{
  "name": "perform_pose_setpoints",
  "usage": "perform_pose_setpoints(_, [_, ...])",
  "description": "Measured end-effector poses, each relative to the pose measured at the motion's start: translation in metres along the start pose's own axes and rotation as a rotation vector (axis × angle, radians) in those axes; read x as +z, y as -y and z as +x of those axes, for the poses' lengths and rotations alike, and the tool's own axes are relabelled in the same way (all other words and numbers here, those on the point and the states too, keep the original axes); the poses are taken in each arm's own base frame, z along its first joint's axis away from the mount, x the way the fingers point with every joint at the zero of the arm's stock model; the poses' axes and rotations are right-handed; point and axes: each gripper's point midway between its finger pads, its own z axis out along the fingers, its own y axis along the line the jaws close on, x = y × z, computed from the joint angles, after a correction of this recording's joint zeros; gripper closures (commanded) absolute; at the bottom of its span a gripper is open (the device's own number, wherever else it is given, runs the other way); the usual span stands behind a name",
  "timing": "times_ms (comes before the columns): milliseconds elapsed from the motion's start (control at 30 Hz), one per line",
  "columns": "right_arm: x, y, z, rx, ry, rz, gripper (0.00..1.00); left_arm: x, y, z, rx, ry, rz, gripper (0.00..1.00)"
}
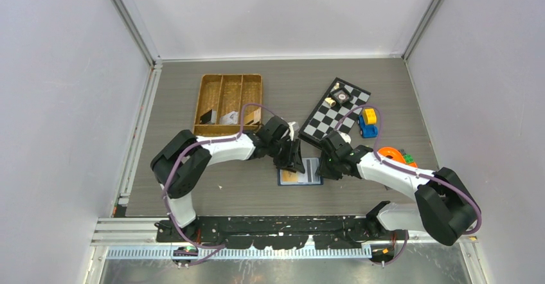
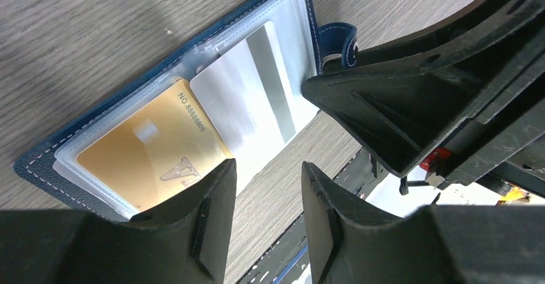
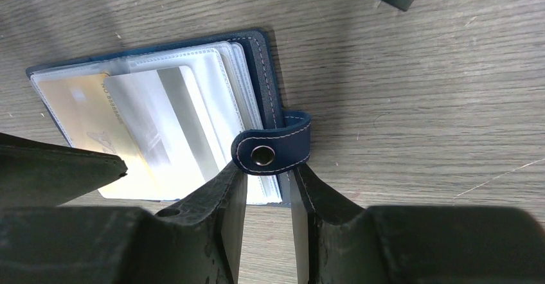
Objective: Put the credit cards into the card holder
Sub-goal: Insert the credit card into the card holder.
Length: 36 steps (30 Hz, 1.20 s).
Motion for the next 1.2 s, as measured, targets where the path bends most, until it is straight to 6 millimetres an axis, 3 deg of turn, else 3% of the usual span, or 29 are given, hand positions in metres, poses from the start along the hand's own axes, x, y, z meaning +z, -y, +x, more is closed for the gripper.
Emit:
perform_pose_setpoints(500, [0.0,0.0,0.0,0.0,-0.001,-0.001,0.66,0.006,-0.007,0.006,0.0,-0.02,-0.028,0.55])
perform_pose_setpoints(1200, [0.0,-0.001,0.0,0.0,-0.002,-0.002,0.67,0.021,-0.004,0.001,0.009,-0.037,-0.023,0.65])
